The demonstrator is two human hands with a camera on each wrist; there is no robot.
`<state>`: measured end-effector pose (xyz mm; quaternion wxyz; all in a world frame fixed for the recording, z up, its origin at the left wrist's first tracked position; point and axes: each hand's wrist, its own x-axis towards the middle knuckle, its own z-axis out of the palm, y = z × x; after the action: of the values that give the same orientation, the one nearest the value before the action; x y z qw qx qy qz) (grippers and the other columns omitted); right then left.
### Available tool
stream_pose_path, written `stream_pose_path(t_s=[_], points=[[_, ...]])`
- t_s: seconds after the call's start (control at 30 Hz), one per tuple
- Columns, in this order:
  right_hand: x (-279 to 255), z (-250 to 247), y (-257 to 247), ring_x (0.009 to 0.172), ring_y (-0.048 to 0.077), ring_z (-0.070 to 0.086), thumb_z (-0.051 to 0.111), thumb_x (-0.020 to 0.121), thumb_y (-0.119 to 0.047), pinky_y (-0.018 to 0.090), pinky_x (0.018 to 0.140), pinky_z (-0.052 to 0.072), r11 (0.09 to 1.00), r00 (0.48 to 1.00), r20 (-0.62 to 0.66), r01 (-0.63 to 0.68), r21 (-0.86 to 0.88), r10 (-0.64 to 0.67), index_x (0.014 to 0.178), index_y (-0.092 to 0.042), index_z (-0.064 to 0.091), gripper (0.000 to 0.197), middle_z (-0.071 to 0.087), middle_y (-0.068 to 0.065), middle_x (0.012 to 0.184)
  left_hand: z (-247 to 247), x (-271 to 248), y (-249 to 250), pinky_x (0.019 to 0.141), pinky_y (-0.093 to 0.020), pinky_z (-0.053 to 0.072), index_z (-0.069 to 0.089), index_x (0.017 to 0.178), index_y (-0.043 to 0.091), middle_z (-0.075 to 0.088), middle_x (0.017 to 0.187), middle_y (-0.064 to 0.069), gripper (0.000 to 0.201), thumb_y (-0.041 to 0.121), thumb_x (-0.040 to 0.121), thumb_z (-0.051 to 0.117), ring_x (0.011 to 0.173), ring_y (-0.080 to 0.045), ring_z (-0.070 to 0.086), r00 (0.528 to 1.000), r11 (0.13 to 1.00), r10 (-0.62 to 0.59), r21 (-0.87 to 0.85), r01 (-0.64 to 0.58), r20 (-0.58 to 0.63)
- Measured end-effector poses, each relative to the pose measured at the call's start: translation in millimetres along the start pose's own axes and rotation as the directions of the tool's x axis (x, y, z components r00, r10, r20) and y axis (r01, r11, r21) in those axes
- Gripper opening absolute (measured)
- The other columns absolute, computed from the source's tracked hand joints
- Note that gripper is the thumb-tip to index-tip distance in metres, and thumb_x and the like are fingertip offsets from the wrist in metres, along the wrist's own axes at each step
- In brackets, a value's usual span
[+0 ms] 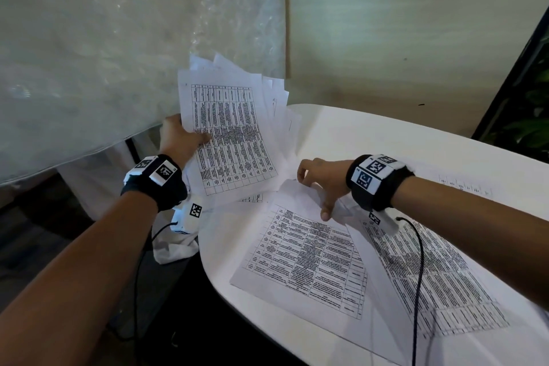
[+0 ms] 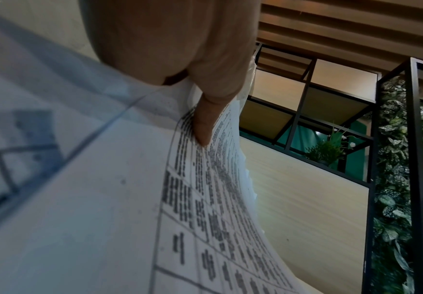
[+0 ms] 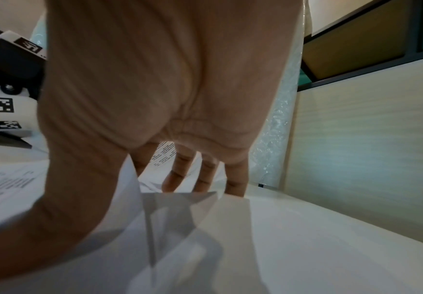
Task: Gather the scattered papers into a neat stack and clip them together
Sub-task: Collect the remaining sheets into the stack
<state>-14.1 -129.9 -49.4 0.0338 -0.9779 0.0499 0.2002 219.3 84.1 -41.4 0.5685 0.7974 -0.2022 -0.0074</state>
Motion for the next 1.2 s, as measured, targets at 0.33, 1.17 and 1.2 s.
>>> stream_pose_path(t_s=[0.33,1.17,1.2], points=[[1.7,1.5,1.9,0.084,0.022,0.070,0.093,0.052,-0.036,0.042,0.078,0.058,0.997,0.999,0.008,-0.039,0.059,0.039,0.103,-0.008,0.067,0.064,0.073,0.006,0.094,10.0,-11.2,6.8,0.095,-0.043,0.054,0.069,0.111,0.005,0.073,0.114,-0.010,0.046,0.001,0.068,0.086,0.102,-0.024,0.069,1.000,1.000,0.006,0.028,-0.006,0.002],[54.5,-29.8,26.1,0.105,0.022,0.060,0.085,0.070,-0.021,0.025,0.082,0.044,0.655,0.719,-0.560,0.193,0.730,0.412,0.119,-0.011,0.061,0.055,0.066,0.004,0.113,36.5,-56.2,5.3,0.096,-0.043,0.054,0.064,0.122,-0.002,0.072,0.114,-0.016,0.047,-0.011,0.077,0.074,0.104,-0.029,0.070,0.844,0.989,-0.096,-0.048,0.143,0.528],[51.3,-32.5,30.6,0.104,0.021,0.060,0.086,0.070,-0.024,0.026,0.084,0.044,0.669,0.751,-0.535,0.172,0.723,0.386,0.123,-0.014,0.057,0.062,0.065,0.002,0.113,33.3,-53.2,4.3,0.092,-0.044,0.056,0.066,0.116,-0.001,0.074,0.107,-0.015,0.043,-0.013,0.076,0.074,0.098,-0.028,0.071,0.860,0.987,-0.099,-0.060,0.148,0.500]])
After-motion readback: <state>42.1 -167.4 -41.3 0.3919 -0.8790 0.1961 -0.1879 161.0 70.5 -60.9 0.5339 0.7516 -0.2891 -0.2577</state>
